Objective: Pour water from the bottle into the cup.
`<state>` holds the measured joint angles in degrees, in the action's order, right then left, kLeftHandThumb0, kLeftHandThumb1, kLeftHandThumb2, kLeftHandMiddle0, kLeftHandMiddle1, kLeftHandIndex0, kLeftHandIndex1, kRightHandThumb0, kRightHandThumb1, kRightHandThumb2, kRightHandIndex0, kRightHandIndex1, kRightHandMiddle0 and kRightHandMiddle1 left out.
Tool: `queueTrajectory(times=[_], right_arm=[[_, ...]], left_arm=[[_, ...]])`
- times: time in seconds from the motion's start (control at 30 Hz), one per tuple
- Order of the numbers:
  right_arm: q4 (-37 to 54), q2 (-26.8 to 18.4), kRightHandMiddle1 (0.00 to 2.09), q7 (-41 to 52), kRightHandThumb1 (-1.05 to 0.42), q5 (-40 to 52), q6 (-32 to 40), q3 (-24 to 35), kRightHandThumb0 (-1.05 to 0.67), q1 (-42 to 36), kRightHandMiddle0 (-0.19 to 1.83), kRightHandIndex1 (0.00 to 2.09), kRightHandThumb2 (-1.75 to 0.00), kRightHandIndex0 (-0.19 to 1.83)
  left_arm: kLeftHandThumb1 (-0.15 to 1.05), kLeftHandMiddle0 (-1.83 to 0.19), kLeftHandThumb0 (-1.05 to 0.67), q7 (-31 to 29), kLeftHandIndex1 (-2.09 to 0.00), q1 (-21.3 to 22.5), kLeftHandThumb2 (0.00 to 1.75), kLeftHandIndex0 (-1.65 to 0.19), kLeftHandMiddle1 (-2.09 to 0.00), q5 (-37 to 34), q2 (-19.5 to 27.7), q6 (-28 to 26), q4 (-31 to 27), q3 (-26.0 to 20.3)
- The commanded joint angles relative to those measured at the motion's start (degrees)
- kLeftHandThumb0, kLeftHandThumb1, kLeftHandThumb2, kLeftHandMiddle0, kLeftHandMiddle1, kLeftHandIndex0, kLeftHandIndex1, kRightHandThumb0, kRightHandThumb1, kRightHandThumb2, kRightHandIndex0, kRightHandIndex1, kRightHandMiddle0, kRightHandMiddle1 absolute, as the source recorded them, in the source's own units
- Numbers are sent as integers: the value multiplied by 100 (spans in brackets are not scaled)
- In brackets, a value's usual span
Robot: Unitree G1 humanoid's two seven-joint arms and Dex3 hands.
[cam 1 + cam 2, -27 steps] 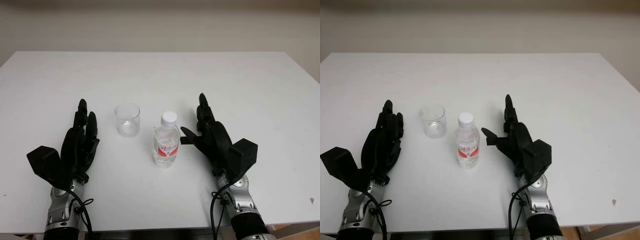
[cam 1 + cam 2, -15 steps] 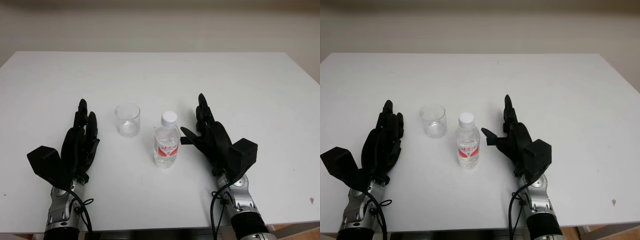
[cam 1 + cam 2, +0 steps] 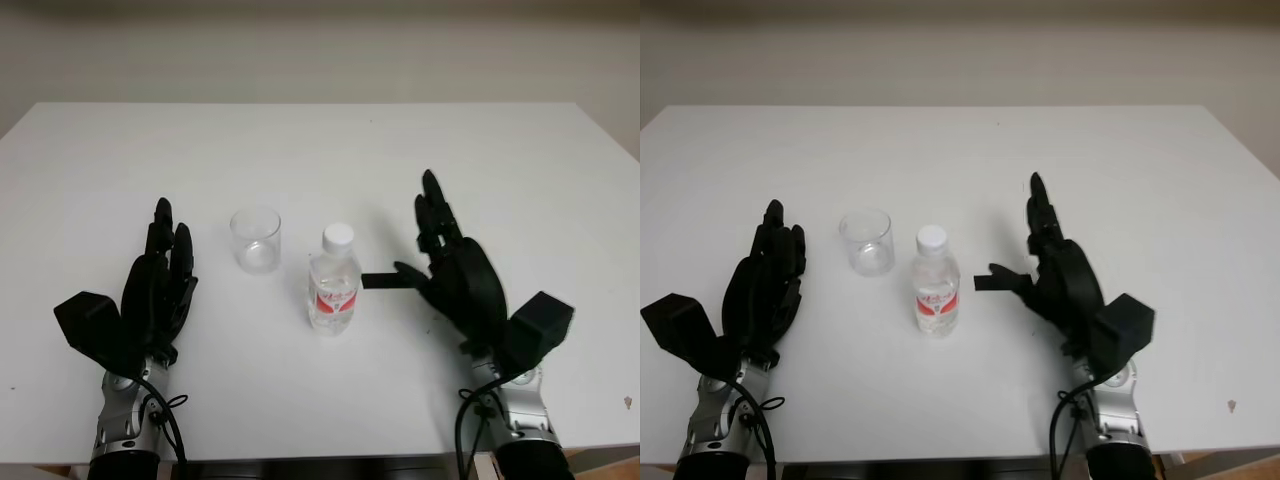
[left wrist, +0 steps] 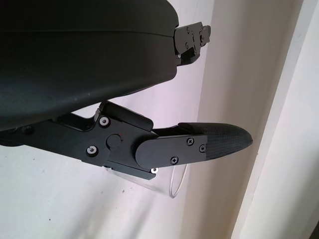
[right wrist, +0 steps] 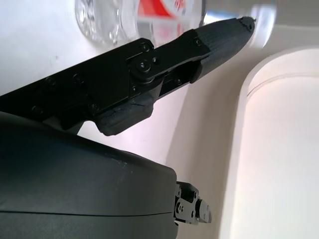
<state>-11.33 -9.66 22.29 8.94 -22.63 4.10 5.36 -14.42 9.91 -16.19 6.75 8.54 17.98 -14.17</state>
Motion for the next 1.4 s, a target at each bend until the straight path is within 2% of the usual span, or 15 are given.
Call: queueTrajectory(times=[0.0,0.17,0.37,0.77,0.97,1.13,1.37], right_arm=[[533,16,0,42,-99,100,57,-97,-105,-294,-19,0,-6,-19],[1213,36,0,180,-99,373,217,-265,-105,-771,-19,0,-6,-19],[1303,88,0,329,-98,504,261,-458,-102,-964,-19,0,-5,-19],[-158,679,0,39,-93,-131,84,-968,-97,-234,-19,0,-5,-19],[-615,915,0,-161,-93,-401,-135,-1097,-93,109,-19,0,-5,-19],[-915,978,0,-230,-92,-566,-444,-1154,-95,275,-19,0,-5,-19],[-961,967,0,-199,-91,-582,-466,-1178,-96,319,-19,0,-5,-19]], left_arm=[[105,19,-75,-20,-5,-73,49,18,-4,-6,-3,-62,83,24],[105,19,-75,23,-5,-71,49,18,-5,15,-3,-96,17,35],[105,19,-75,32,-5,-85,48,18,-5,9,-14,-100,-13,35],[105,19,-75,19,-5,-110,48,18,-5,-16,-64,-83,-14,51],[105,19,-74,14,-5,-186,50,19,-4,15,-88,-51,-33,85],[105,19,-75,24,-5,-217,51,18,-4,31,-130,19,1,113],[105,19,-75,90,-5,-237,52,18,-4,56,-150,12,-10,139]])
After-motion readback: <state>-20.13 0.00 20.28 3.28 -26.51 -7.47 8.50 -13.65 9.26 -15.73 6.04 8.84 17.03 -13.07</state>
